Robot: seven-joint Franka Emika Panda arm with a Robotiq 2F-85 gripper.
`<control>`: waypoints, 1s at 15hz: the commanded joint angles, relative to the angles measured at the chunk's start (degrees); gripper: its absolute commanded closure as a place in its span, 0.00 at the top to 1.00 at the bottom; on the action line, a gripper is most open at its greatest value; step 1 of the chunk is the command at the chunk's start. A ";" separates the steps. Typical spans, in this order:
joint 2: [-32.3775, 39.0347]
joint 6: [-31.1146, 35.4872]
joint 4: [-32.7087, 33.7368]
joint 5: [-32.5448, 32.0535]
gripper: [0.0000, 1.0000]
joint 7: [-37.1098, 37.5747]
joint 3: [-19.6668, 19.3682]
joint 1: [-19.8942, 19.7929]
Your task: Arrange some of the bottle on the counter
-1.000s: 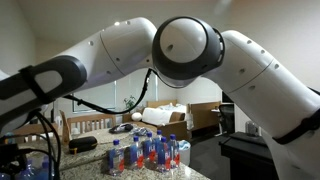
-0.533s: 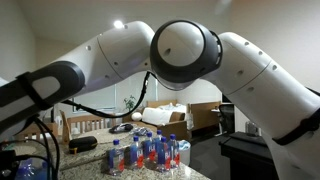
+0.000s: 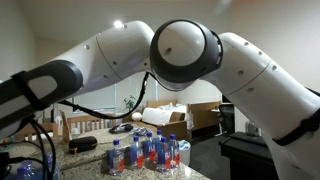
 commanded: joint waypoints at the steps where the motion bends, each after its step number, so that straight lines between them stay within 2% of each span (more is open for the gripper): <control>1: 0.80 -0.92 1.65 -0.15 0.29 -1.66 0.29 0.07; 2: 0.91 -1.31 2.01 -0.48 0.30 -1.88 0.09 0.13; 10: 3.56 -2.72 8.03 -1.67 0.81 -3.77 -1.28 0.02; 11: 4.22 -2.86 9.01 -1.42 0.84 -4.41 -1.20 -0.03; 12: 4.73 -2.94 9.79 -1.18 0.47 -4.99 -1.06 -0.09; 14: 5.45 -2.90 10.64 -0.55 0.45 -5.87 -0.57 -0.26; 15: 5.73 -3.27 10.97 -0.43 0.39 -6.03 -0.51 -0.19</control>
